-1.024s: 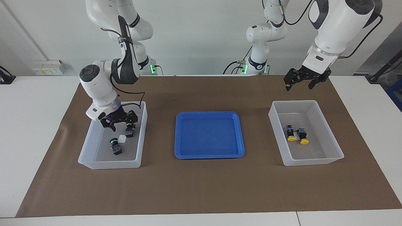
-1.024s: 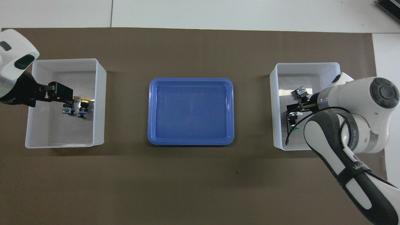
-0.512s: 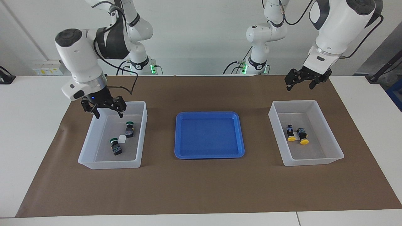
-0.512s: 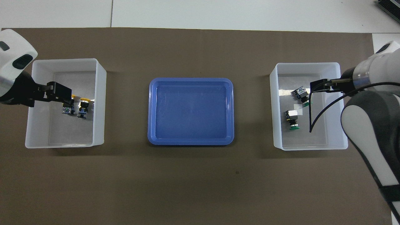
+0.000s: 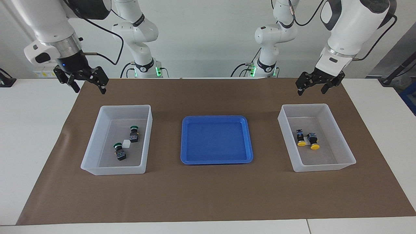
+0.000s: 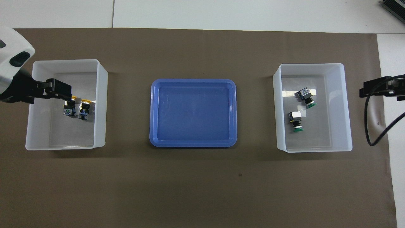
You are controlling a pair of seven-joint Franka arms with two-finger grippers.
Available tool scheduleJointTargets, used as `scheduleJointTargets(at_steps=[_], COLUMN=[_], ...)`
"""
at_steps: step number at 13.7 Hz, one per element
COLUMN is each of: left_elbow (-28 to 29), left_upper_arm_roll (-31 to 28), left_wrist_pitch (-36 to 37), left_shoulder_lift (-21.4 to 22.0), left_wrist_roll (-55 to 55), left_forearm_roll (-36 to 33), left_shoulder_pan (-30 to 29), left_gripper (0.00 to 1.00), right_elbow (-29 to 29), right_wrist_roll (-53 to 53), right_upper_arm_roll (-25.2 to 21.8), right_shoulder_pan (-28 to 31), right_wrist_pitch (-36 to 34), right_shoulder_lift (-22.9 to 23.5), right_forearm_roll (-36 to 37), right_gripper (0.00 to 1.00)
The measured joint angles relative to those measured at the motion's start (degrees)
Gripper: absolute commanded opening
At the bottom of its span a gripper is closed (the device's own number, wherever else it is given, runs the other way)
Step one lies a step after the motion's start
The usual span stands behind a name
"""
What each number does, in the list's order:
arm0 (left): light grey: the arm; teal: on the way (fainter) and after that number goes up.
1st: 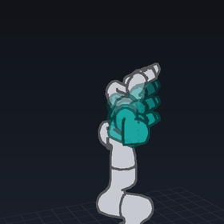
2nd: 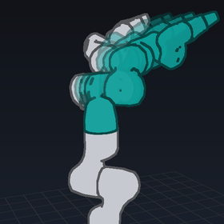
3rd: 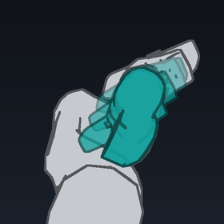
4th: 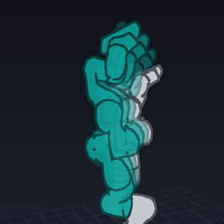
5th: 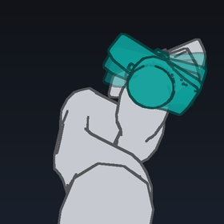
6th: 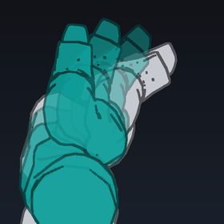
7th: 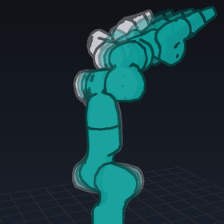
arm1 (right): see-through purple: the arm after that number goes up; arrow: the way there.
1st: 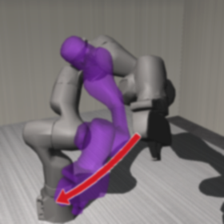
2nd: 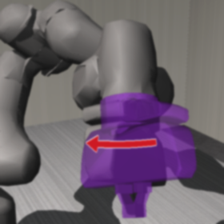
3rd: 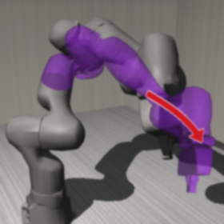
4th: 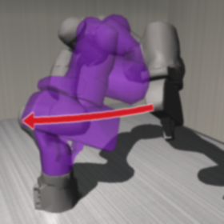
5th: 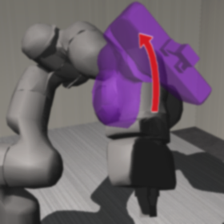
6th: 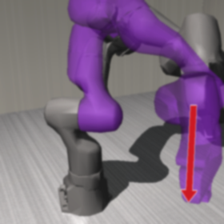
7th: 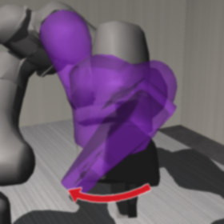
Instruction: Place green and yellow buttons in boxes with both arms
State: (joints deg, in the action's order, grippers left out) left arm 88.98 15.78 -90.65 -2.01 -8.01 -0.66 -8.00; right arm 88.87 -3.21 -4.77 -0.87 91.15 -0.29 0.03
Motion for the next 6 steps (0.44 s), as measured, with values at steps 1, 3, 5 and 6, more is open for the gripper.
scheduleJointTargets(at_steps=[1,3,5,6], left_elbow=[0.0,0.01,0.03,0.07], left_upper_arm_roll=[-0.22,-0.37,-0.37,-0.37], left_wrist_pitch=[-0.26,-0.36,-0.34,-0.34], left_shoulder_lift=[-0.05,-0.11,-0.11,-0.11], left_wrist_roll=[0.0,0.0,0.0,0.0], left_forearm_roll=[0.08,0.11,0.12,0.12], left_shoulder_pan=[-0.02,-0.03,-0.03,-0.03], left_gripper=[1.0,1.0,1.0,1.0], right_elbow=[0.18,0.55,0.82,0.88], right_wrist_roll=[0.0,0.0,0.0,0.0], right_upper_arm_roll=[-0.01,0.04,0.08,0.09], right_shoulder_pan=[0.37,0.42,0.42,0.42], right_wrist_pitch=[-0.67,-1.0,-1.09,-1.09], right_shoulder_lift=[-0.16,-0.16,-0.17,-0.17], right_forearm_roll=[0.0,0.0,0.0,0.0], right_gripper=[1.0,1.0,1.0,1.0])
